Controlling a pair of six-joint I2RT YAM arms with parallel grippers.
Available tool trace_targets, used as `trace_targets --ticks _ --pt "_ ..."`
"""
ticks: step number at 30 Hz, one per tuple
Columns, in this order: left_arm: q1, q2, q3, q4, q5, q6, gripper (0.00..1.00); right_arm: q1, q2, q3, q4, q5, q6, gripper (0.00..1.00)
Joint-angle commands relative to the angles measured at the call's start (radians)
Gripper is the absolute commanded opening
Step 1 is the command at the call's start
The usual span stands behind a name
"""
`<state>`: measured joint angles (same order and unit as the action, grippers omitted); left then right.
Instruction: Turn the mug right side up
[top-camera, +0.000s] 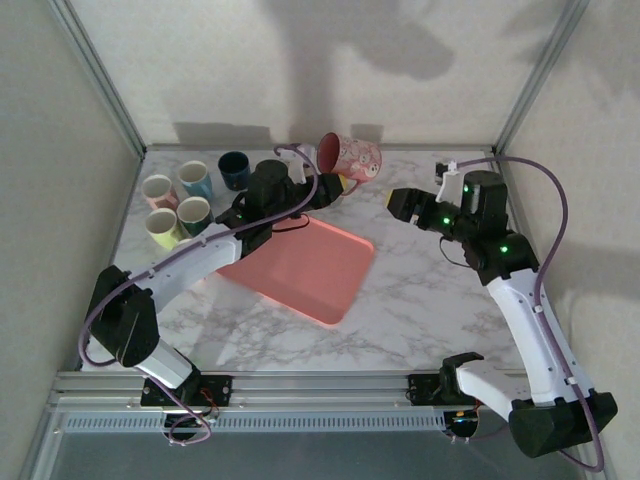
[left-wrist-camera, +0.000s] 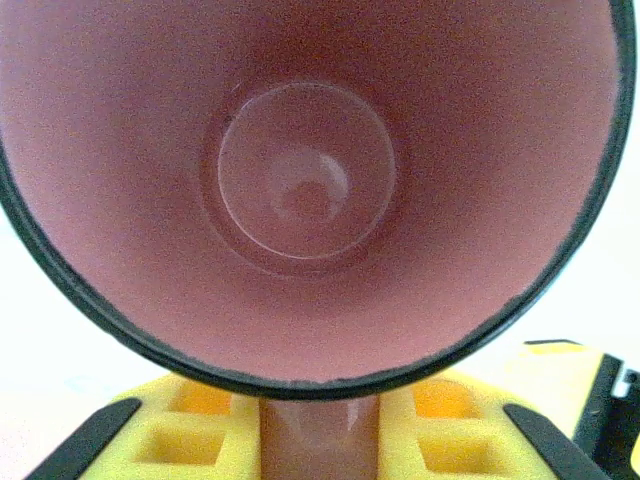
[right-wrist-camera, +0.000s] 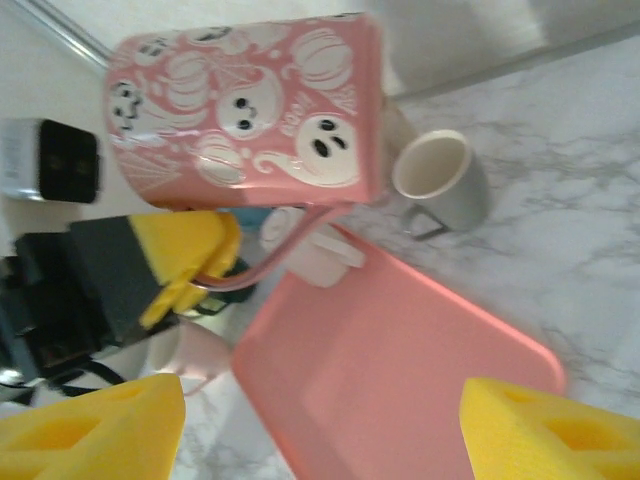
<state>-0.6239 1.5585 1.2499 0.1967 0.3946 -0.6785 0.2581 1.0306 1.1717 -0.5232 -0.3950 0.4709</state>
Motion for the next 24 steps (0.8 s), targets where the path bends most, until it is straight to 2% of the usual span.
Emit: trace_targets --ticks 1,10,19,24 --pt "-0.020 -0.006 0.122 -0.034 -0.064 0.195 0.00 -0.026 0.015 0.037 -0.141 0.082 -0.095 0.73" --pt "-0.061 0.192 0.335 -0.294 -0.236 0.398 0.00 -0.101 0.079 0.038 -0.197 0.111 -0.073 0.73" --pt "-0.104 0.414 0.509 -0.415 -0.367 0.478 0.00 -0.162 0.141 0.001 -0.174 0.092 -0.017 0.72" --pt "-0.123 0.507 0.569 -0.426 -0.421 0.507 0.00 -0.169 0.179 -0.010 -0.154 0.084 -0.005 0.71"
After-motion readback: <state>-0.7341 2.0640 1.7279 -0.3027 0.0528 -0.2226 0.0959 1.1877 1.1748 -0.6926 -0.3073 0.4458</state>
